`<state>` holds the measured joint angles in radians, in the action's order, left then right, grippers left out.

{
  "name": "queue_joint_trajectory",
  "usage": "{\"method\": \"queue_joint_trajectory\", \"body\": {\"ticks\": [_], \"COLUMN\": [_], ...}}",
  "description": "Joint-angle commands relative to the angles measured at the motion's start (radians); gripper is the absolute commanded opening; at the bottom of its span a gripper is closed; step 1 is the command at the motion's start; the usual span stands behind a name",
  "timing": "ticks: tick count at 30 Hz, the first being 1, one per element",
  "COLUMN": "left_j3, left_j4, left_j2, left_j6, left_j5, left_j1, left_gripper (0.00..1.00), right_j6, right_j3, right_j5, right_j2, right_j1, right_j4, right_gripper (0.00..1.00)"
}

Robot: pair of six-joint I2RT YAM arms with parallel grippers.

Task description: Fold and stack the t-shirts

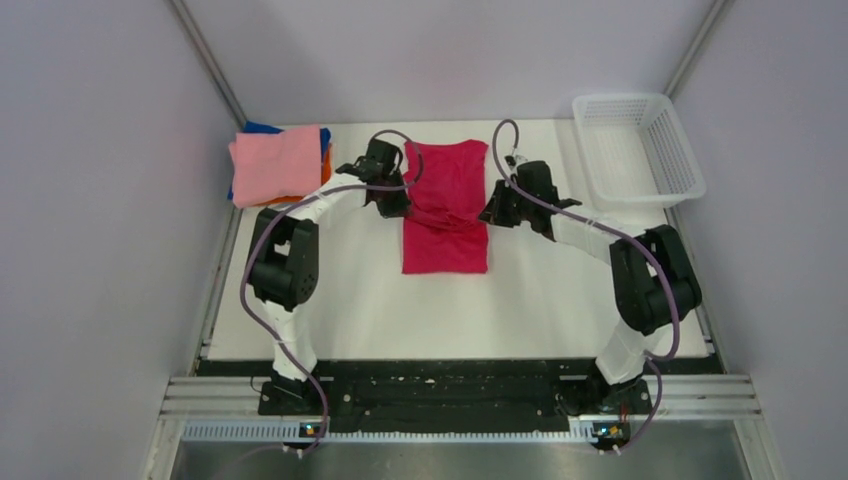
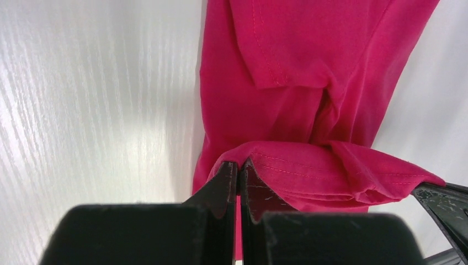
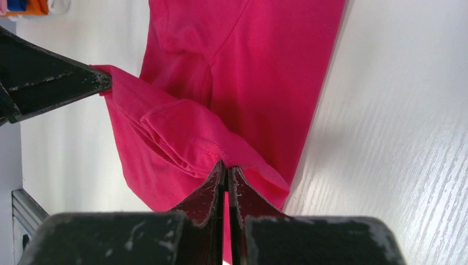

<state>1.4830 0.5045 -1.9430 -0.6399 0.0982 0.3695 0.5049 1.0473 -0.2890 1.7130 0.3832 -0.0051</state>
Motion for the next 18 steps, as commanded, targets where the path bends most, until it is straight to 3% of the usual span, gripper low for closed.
{"method": "queue_joint_trajectory", "body": {"ticks": [1,13,15,18], "left_j3": [0.072,0.165,0.184,0.205], "left_j4": [-0.006,-0.028,-0.027,-0.025], "left_j2": [-0.025,-0.148,-0.160,-0.158], "left_j6": [0.037,0.034,0.028,0.016], "left_j5": [0.039,0.098,0.103,0.107], "left_j1": [-0.011,-0.032,-0.035,-0.043], "left_gripper": [0.00,0.00,0.09,0.45], "right_j6": [-0.022,-0.003,-0.002,-0.013], "right_j3": [0.064,0.116,0.131,0.160], "right_j5": [0.016,0.043,0.058,0.060], "right_j2": [0.032,0.132,0.141,0.145], "right_j1": [-0.028,-0.049,-0.053,-0.053], "right_j4": [0.043,0.079,0.078,0.073], "right_gripper": [0.00,0.00,0.07,0.38]}}
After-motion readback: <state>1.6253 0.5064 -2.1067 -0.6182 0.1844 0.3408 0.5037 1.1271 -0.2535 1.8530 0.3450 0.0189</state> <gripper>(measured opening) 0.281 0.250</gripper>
